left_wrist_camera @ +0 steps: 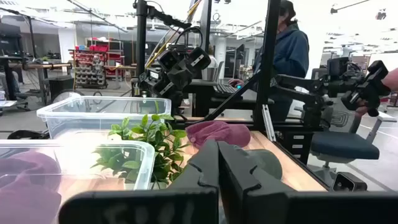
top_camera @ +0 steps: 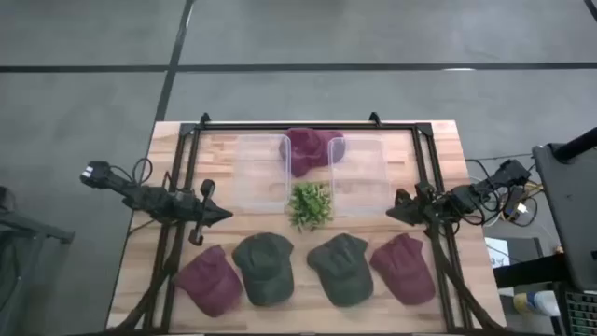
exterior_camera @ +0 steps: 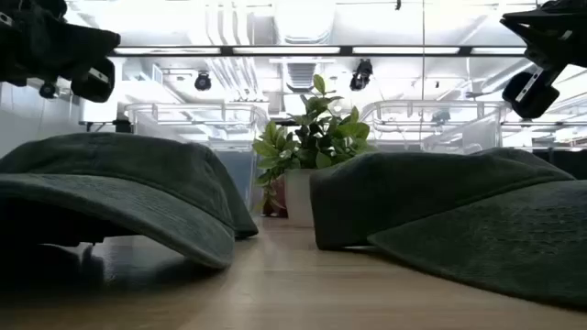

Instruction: Pick & Place hat

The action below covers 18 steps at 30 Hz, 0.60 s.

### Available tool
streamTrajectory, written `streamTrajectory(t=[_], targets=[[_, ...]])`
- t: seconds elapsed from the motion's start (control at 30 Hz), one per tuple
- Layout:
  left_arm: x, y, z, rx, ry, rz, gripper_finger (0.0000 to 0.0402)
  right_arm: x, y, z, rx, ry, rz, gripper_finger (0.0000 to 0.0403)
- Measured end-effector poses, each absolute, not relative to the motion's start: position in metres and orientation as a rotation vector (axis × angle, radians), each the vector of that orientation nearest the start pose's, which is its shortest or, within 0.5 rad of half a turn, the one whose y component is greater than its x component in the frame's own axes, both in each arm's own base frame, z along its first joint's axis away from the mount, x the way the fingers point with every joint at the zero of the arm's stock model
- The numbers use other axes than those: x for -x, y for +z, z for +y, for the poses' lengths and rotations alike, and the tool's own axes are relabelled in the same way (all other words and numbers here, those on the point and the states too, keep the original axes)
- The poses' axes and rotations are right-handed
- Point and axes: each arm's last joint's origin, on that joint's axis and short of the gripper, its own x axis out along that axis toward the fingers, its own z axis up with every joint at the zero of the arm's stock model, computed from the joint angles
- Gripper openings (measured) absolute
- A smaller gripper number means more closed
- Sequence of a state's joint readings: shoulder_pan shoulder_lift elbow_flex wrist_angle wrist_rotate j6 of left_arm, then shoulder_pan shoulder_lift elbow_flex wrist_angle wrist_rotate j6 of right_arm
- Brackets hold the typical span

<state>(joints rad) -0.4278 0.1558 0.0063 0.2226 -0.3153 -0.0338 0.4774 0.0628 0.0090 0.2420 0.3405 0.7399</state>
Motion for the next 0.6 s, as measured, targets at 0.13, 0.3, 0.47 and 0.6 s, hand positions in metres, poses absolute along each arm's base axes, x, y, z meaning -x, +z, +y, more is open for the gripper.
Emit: streamTrajectory(t=[0.13, 0.3, 0.47, 0.6], targets=[[-0.100, 0.174, -0.036, 0.060, -0.114, -0.066, 0.0000, -0.091, 0.185, 0.036, -0.812, 0.195, -0.115, 0.0009], [-0.100, 0.174, -0.036, 0.060, -0.114, -0.067, 0.0000, -0.091, 0.186, 0.036, -0.975, 0.213, -0.116, 0.0009], [-0.100, 0.174, -0.036, 0.060, -0.113, -0.067, 0.0000, -0.088, 0.198, 0.036, -1.166, 0.320, -0.191, 0.0009], [-0.100, 0.174, -0.036, 0.061, -0.113, -0.067, 0.0000, -0.083, 0.214, 0.034, -1.189, 0.409, -0.344, 0.0009]])
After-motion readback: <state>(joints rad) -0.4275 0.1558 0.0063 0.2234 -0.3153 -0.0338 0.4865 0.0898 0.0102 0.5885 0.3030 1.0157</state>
